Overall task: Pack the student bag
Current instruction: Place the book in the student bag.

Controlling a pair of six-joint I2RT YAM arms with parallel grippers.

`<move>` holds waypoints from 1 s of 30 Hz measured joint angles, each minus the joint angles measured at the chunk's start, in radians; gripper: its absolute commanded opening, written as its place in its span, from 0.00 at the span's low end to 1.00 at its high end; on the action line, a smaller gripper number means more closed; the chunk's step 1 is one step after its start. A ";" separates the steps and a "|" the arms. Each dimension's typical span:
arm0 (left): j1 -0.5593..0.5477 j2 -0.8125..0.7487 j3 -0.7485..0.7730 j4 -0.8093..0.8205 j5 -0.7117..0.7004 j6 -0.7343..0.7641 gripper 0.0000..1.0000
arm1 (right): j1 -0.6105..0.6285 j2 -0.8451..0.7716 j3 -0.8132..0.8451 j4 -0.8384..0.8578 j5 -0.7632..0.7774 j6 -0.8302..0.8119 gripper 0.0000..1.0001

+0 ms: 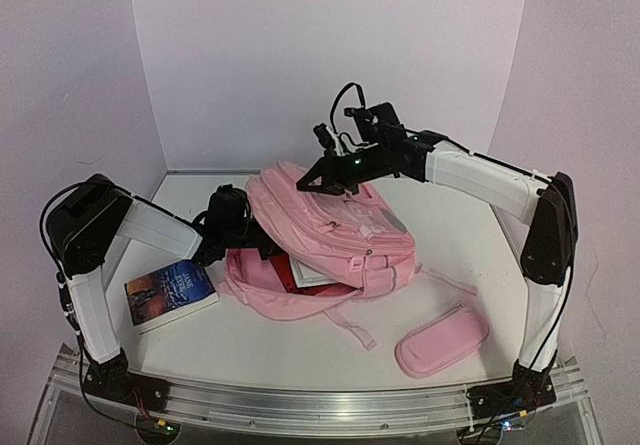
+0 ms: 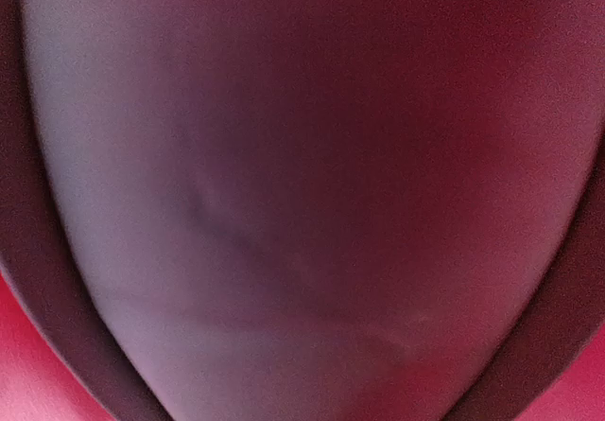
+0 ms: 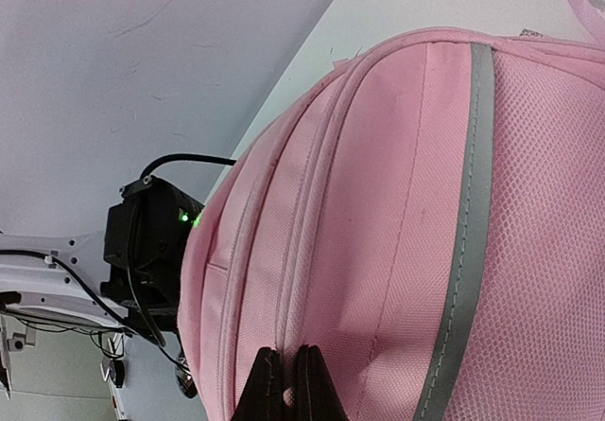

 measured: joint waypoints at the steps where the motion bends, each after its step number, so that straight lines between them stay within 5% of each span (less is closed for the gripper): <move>1: 0.000 -0.011 -0.014 0.003 -0.011 -0.003 0.00 | 0.002 -0.001 -0.003 0.005 -0.001 0.007 0.00; 9: -0.016 0.076 0.139 -0.047 -0.010 -0.004 0.02 | 0.008 -0.002 -0.009 0.043 -0.005 0.042 0.00; 17: -0.048 0.200 0.283 -0.059 -0.015 -0.019 0.49 | -0.011 -0.002 -0.009 0.024 0.015 0.046 0.00; 21: -0.058 0.117 0.241 -0.190 -0.081 0.026 0.62 | -0.012 -0.002 -0.009 0.033 0.007 0.053 0.00; 27: -0.076 -0.071 0.155 -0.382 -0.153 0.072 0.68 | -0.018 -0.003 -0.009 0.054 -0.026 0.062 0.00; 30: -0.078 -0.124 0.117 -0.424 -0.159 0.080 0.85 | -0.024 -0.007 -0.009 0.056 -0.033 0.066 0.00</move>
